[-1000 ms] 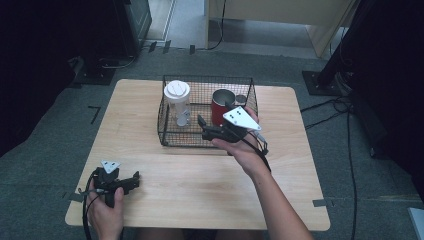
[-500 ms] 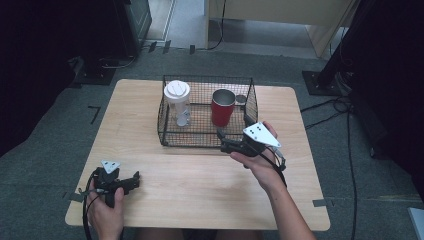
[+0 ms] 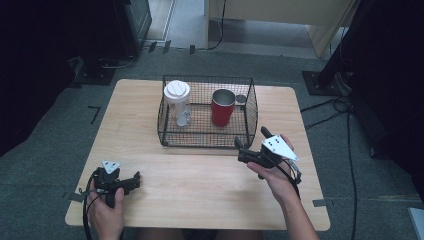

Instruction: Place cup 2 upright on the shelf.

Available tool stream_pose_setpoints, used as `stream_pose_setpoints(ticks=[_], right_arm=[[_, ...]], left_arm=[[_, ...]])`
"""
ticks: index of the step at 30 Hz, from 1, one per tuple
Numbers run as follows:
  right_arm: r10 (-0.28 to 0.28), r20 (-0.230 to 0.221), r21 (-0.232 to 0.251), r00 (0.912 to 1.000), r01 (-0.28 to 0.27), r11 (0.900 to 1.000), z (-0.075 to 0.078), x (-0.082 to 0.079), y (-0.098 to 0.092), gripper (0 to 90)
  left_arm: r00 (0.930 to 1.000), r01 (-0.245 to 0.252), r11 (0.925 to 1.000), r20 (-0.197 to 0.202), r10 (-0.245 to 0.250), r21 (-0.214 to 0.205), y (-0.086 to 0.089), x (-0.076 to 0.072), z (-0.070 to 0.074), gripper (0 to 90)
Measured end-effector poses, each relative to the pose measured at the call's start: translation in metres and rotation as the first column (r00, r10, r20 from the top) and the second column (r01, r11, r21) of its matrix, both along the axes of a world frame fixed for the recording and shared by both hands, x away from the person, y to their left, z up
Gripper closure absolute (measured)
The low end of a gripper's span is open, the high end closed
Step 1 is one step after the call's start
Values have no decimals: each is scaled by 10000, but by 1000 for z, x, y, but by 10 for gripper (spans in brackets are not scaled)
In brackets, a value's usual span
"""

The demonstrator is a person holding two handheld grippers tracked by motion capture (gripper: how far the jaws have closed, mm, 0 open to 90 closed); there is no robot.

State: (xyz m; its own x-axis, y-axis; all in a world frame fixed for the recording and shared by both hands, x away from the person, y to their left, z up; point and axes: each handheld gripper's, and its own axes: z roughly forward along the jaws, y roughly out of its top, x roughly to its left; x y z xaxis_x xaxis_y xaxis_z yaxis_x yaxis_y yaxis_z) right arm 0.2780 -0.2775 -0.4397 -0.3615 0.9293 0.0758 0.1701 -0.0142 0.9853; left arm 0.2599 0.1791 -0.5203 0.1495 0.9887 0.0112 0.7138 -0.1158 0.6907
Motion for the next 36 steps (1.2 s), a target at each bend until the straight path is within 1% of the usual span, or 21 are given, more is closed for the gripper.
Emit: stream_pose_setpoints(ticks=[4,10,15,19,22,26,28,29,30,31,32,34,35,36], right_arm=[[-253,-144,-81,9996,252,9996,-11,-6,-13,26],[-684,-453,55,9966,687,9976,-29,-18,-33,26],[-1061,-740,99,9916,1071,9942,-43,-27,-49,26],[-1408,-993,-15,9850,1414,9900,-56,-35,-62,28],[-1787,-1165,-347,9770,1758,9838,-65,-42,-70,28],[-2169,-1470,-462,9651,2124,9761,-74,-52,-82,28],[-2364,-1660,-540,9574,2305,9716,-77,-57,-89,45],[-2469,-1732,-658,9534,2389,9688,-80,-60,-92,49],[-2545,-1918,-687,9479,2457,9669,-81,-62,-95,51],[-2542,-1902,-562,9483,2480,9671,-81,-64,-99,51],[-2612,-1903,-574,9463,2549,9653,-81,-67,-102,51],[-2804,-2055,-789,9376,2697,9597,-81,-70,-107,51],[-2825,-2151,-970,9348,2674,9587,-81,-71,-110,51],[-2849,-2367,-1078,9289,2663,9578,-81,-72,-113,54]], left_arm=[[10000,-1,10000,-1,1,3,0,0,0,1],[10000,-1,10000,10,1,1,0,0,0,1],[10000,-10,10000,20,10,-17,-1,0,0,1],[10000,1,10000,5,-1,2,-1,0,0,1],[10000,3,10000,3,-3,2,-1,-1,0,1],[10000,5,10000,4,-5,0,-1,-1,0,1],[10000,4,10000,7,-4,2,-1,-1,0,1],[10000,6,10000,-1,-6,8,-1,-1,0,1],[10000,2,10000,-1,-2,6,-1,-1,0,1],[10000,-8,10000,-3,8,6,-1,-1,0,1],[10000,-11,10000,-1,11,4,-1,-1,0,1],[10000,-11,10000,5,11,6,-1,-1,0,1],[10000,-10,10000,2,10,5,-1,-1,0,1],[10000,-10,10000,8,10,7,-1,-1,0,1]])
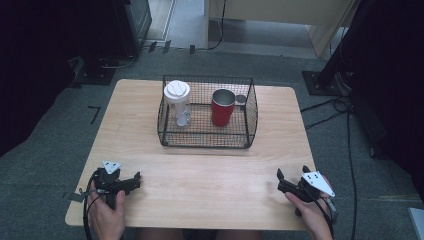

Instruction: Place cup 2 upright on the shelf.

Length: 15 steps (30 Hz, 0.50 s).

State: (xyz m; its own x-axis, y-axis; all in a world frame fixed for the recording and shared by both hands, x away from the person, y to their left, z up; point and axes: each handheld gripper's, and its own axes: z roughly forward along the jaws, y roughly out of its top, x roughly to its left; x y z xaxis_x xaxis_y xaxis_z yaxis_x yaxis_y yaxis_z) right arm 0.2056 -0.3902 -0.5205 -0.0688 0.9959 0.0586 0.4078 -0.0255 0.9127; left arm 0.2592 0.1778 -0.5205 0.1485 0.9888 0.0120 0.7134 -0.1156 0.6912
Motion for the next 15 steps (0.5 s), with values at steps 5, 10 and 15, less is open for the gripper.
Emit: stream_pose_setpoints(ticks=[5,10,15], right_arm=[[254,-2047,-947,9785,-456,9945,-4,-1,-5,54],[512,-3283,-645,9432,-764,9950,-7,4,-12,41],[519,-3347,-536,9409,-740,9958,-7,5,-14,40]], left_arm=[[10000,-3,10000,-1,3,-1,0,0,0,1],[9998,-198,9998,1,198,3,-3,1,0,1],[9998,-209,9998,0,209,5,-3,1,0,1]])
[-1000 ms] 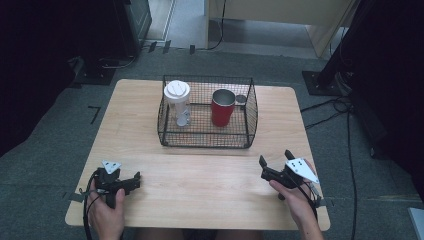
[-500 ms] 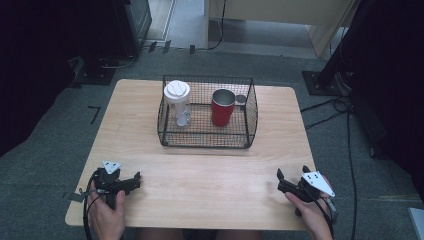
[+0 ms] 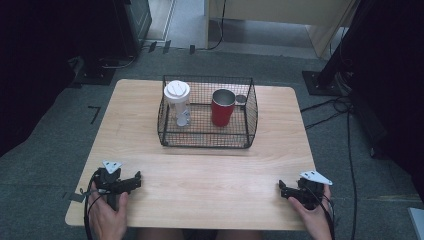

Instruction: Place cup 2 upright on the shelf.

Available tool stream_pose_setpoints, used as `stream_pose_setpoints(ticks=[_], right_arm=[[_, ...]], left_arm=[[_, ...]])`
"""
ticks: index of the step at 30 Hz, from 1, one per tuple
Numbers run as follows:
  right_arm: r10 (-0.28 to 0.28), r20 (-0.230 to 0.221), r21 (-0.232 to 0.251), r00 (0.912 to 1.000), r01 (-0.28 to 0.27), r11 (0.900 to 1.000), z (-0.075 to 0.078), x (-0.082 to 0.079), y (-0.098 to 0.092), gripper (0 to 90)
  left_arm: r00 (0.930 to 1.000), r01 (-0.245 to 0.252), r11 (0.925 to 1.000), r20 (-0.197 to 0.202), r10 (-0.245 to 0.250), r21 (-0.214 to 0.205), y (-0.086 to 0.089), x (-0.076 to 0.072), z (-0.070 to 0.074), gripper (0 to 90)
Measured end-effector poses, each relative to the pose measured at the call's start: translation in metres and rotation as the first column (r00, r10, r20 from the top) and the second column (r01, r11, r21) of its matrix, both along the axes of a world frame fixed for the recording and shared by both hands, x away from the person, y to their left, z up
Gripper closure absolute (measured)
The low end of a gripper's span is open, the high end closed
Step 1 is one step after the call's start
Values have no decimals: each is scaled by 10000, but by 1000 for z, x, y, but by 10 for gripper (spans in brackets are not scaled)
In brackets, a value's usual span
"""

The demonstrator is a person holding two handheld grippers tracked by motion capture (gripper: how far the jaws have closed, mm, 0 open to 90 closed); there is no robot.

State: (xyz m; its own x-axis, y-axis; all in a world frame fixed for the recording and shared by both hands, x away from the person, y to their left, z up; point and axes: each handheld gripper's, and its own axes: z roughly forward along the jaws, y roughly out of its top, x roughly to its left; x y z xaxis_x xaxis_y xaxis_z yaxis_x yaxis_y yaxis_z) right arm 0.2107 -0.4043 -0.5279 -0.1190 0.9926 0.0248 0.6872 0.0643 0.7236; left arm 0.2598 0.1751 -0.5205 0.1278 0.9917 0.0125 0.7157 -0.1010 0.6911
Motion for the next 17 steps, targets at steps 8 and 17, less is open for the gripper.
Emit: stream_pose_setpoints(ticks=[8,17], right_arm=[[-938,-12,36,9956,938,9956,0,0,1,38],[-1596,-4,31,9872,1596,9872,0,-5,3,38]], left_arm=[[10000,-1,10000,1,1,-4,0,0,0,1],[10000,-3,10000,2,3,-5,0,0,0,1]])
